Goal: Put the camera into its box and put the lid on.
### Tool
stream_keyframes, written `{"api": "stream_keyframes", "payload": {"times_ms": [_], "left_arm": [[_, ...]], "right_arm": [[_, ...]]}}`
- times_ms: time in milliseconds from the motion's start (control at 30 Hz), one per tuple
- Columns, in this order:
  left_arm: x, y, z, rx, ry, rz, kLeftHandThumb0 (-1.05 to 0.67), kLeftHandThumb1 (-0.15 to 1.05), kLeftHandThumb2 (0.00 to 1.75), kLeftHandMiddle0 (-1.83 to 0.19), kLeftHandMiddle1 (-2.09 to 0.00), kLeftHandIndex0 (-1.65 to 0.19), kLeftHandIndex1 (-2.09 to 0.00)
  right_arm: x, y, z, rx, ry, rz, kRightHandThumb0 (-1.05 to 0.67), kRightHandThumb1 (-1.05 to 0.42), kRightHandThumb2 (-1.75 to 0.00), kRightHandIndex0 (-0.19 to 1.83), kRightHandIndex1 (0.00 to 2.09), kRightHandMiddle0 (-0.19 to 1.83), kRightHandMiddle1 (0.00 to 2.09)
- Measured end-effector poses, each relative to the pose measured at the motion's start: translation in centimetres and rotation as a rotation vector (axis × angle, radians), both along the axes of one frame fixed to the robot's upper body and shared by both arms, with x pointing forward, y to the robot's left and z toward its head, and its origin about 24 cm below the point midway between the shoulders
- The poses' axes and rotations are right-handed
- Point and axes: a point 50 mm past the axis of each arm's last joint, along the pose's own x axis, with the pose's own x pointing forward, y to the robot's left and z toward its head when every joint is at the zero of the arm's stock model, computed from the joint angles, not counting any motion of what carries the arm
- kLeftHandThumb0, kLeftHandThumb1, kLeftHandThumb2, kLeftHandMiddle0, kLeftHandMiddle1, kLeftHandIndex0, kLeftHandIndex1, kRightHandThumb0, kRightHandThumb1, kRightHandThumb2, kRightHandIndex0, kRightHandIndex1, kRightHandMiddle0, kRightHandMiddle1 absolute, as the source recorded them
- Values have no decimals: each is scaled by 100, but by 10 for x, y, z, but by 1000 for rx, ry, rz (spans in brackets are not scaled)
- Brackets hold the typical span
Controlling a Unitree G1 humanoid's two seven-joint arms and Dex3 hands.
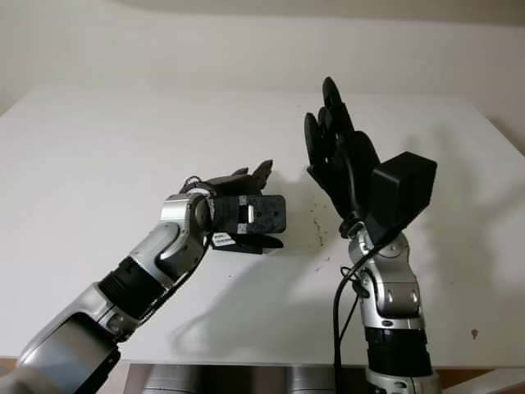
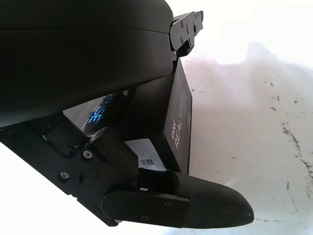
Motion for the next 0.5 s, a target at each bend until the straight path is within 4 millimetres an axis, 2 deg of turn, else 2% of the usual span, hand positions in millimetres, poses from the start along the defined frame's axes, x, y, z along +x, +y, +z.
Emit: {"api": "stream_keyframes", "payload": {"times_ms": [300, 500], "left_arm": [[-5, 0, 3, -23, -9, -24, -92, 105, 74, 19, 0, 19, 0], [-13, 23, 17, -354, 31, 3, -85, 105, 59, 19, 0, 19, 0]], "right_arm": [[0, 0, -1, -4, 5, 2, -69, -105, -53, -14, 5, -9, 5], [1, 0, -1, -11, 1, 1, -70, -105, -53, -14, 5, -9, 6]]}}
